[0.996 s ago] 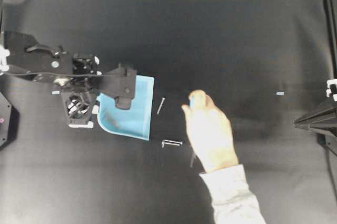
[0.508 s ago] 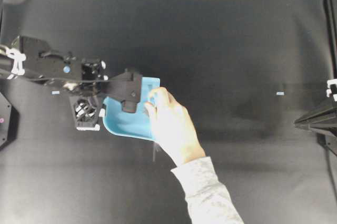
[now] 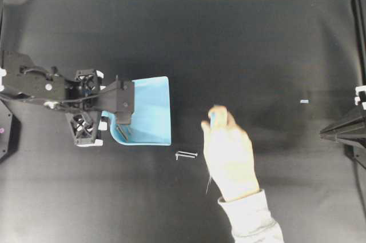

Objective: Hold the dustpan with the left arm, while a human hand uses a hand brush to gather screws into the dustpan.
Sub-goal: 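Keep the left gripper holding the dustpan as remaining screws are swept in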

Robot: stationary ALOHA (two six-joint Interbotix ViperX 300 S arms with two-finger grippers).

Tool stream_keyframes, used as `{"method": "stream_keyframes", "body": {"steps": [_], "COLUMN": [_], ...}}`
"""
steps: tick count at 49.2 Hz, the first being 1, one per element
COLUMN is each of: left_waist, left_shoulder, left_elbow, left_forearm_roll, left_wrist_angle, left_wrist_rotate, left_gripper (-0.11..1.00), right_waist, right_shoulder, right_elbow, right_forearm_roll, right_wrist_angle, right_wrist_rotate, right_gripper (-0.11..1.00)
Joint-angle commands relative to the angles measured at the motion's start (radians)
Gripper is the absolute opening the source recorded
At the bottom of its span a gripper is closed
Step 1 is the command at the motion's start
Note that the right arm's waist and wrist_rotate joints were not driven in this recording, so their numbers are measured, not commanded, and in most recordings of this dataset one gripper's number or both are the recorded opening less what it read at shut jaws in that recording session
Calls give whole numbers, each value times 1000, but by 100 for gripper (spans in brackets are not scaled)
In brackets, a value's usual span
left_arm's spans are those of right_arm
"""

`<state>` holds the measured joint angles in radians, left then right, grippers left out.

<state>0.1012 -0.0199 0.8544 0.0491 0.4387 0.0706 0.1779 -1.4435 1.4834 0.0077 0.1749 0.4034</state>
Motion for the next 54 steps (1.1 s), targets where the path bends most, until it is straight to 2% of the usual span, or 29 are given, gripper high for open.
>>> {"method": "stream_keyframes", "body": {"steps": [1,8,12,21,29,37,47,54], "left_waist": [-48,-49,-49,-66,-84,-94,-94,-94], "left_shoulder": [0,-25,-32,0,38,94,121,118], "left_elbow": [0,-64,-103,-190,-219,-221,-176,-140], "left_forearm_roll": [-5,-5,-5,-5,-5,-5,-5,-5], "left_wrist_angle": [48,238,308,388,396,353,155,28], "left_wrist_rotate": [14,51,67,74,74,69,49,-23], "left_gripper": [31,31,31,31,31,31,31,31], "right_waist": [0,0,0,0,0,0,0,0], "right_shoulder": [3,2,2,2,0,0,-2,-2], "right_elbow": [-3,-5,-3,-3,-3,-3,-3,-3], "right_forearm_roll": [2,2,2,2,2,2,2,2], "right_wrist_angle": [-5,-3,-5,-3,-5,-5,-3,-3], "right_wrist_rotate": [0,0,0,0,2,2,0,0], "right_gripper": [0,0,0,0,0,0,0,0]}}
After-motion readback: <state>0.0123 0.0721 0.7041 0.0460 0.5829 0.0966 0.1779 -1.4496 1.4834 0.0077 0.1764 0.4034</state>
